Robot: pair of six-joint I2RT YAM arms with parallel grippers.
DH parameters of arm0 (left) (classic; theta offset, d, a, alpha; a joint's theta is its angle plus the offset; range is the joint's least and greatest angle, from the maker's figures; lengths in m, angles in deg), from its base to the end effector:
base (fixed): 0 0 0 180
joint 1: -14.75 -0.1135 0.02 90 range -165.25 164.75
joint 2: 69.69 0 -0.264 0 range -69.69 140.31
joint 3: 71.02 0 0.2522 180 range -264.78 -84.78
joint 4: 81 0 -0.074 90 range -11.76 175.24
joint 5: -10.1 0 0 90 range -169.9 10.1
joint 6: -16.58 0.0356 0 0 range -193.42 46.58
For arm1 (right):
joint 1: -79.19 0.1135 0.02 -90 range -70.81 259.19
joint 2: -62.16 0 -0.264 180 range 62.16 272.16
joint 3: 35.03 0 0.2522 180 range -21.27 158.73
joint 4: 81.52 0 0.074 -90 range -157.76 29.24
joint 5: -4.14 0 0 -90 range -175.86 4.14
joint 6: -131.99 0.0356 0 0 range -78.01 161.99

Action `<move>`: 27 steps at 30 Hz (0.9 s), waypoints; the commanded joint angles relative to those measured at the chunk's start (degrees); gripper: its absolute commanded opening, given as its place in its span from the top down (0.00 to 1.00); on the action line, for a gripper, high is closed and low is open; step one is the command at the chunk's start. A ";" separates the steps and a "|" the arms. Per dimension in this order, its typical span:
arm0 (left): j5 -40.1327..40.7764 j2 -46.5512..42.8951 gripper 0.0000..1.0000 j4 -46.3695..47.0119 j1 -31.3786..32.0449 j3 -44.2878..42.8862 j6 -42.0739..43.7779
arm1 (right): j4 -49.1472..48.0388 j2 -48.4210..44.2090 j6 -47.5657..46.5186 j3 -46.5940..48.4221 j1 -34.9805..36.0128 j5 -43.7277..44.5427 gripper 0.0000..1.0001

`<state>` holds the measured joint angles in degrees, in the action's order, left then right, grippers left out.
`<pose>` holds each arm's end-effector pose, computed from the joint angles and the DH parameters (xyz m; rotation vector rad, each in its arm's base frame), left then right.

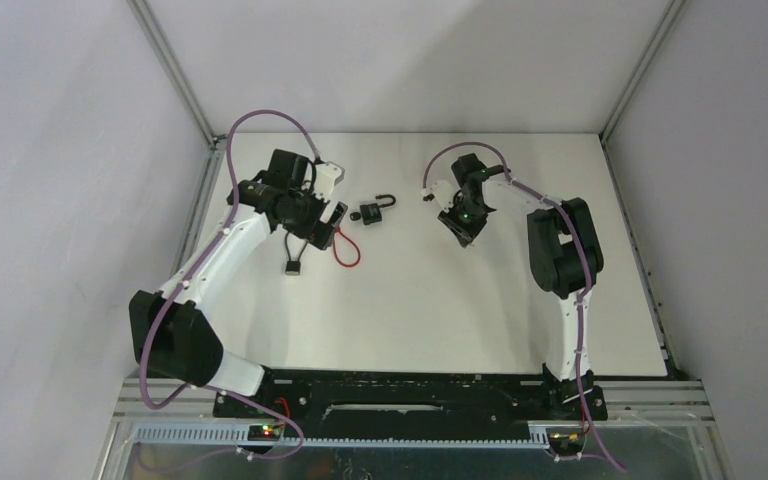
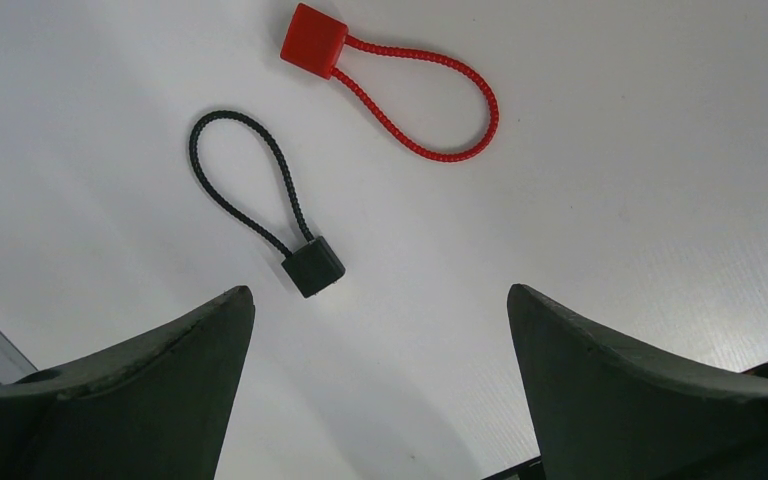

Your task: Unlock with the key

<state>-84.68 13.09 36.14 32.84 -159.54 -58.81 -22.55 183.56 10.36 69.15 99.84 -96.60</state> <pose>0.2816 -0.0951 0.3087 0.7531 2.4548 -0.1301 0.3948 0.1559 0.1583 -1.2960 2.5665 0.2357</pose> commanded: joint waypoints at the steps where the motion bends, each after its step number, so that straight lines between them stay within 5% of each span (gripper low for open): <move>1: -0.91 -1.59 0.00 -0.18 0.24 -1.12 0.95 | 0.41 0.47 -1.67 0.99 0.33 0.28 0.73; 7: -1.20 -0.83 0.01 -0.90 0.19 -2.04 1.55 | -0.62 0.06 -1.41 0.90 0.63 -0.33 0.77; 27: -1.42 -2.74 0.02 -1.45 0.28 -0.61 3.11 | -2.05 -0.82 -1.36 1.52 2.98 2.76 0.70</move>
<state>-85.07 13.02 34.74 32.91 -159.54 -57.04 -23.01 183.76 9.79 69.15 102.15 -95.27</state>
